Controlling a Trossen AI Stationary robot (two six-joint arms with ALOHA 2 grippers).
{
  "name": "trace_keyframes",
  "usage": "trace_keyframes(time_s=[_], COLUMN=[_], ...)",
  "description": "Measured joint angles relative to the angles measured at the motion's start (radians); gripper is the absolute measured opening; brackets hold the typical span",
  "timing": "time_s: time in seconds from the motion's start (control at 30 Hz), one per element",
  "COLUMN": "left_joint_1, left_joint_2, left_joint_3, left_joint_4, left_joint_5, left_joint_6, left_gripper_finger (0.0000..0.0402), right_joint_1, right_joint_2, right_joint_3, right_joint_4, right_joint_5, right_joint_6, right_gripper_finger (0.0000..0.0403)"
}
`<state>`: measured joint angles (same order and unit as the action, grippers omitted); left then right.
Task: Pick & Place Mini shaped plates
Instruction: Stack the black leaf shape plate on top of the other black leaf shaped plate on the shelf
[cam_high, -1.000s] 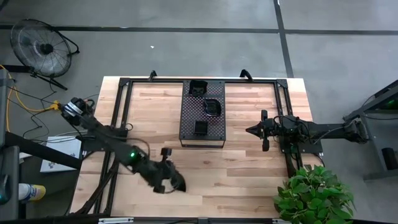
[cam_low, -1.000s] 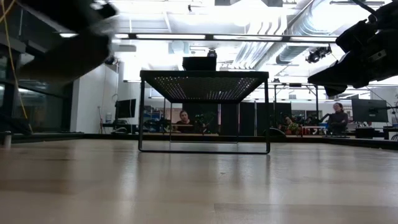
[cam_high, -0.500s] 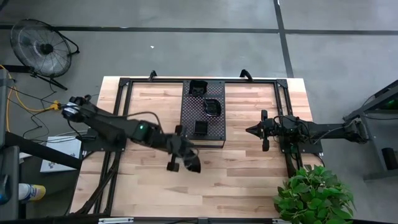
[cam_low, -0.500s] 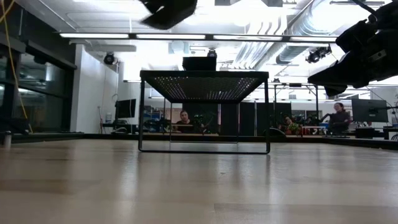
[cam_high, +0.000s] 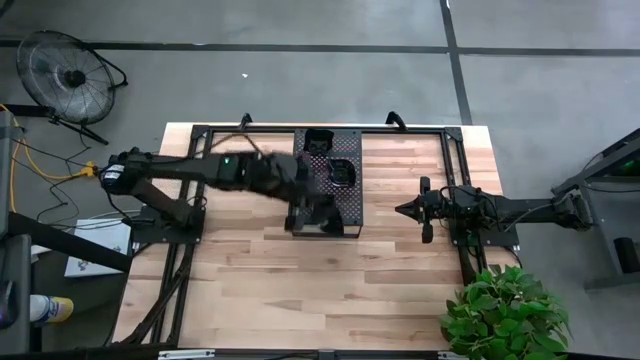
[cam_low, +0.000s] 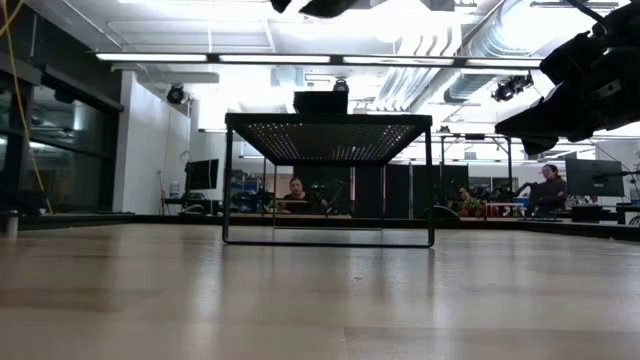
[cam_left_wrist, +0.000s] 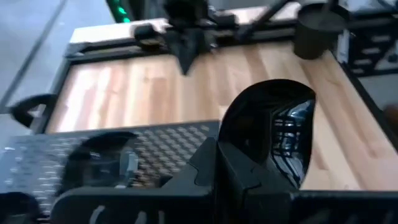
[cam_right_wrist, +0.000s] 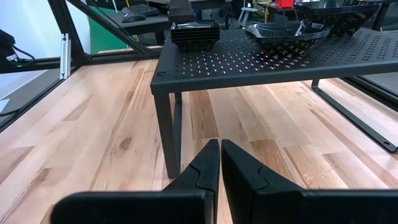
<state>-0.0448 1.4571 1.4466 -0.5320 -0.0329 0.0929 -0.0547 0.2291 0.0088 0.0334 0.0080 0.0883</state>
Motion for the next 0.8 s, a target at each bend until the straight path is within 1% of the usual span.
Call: trace_keyframes(time_s=[0.2,0.33,0.43,0.53,0.6,0.67,0.8], left_joint_1=[0.144,0.23,0.29,0.333,0.354,0.367,0.393], left_joint_2=[0.0,0.003,0.024,0.076,0.12,0.168,0.264], left_joint_3=[0.053,0.063,0.066,0.095,0.136,0.189,0.317], left_joint_4=[-0.015,-0.008,0.019,0.002,-0.036,-0.065,-0.182], left_joint_5=[0.105,0.141,0.209,0.26,0.281,0.286,0.285], left_joint_6=[0.042,0.042,0.042,0.048,0.072,0.1,0.145], left_gripper_finger=[0.0,0.0,0.0,0.0,0.0,0.0,0.0], right_joint_1=[0.0,0.0,0.0,0.0,0.0,0.0,0.0], right_joint_2=[0.0,0.0,0.0,0.0,0.0,0.0,0.0], right_joint_3=[0.0,0.0,0.0,0.0,0.0,0.0,0.0], right_joint_4=[0.0,0.0,0.0,0.0,0.0,0.0,0.0], right_joint_5=[0.0,0.0,0.0,0.0,0.0,0.0,0.0], right_joint_6=[0.0,0.0,0.0,0.0,0.0,0.0,0.0], right_gripper_finger=[0.0012,0.0012,0.0012,0.0012,0.0012,0.0012,0.0012])
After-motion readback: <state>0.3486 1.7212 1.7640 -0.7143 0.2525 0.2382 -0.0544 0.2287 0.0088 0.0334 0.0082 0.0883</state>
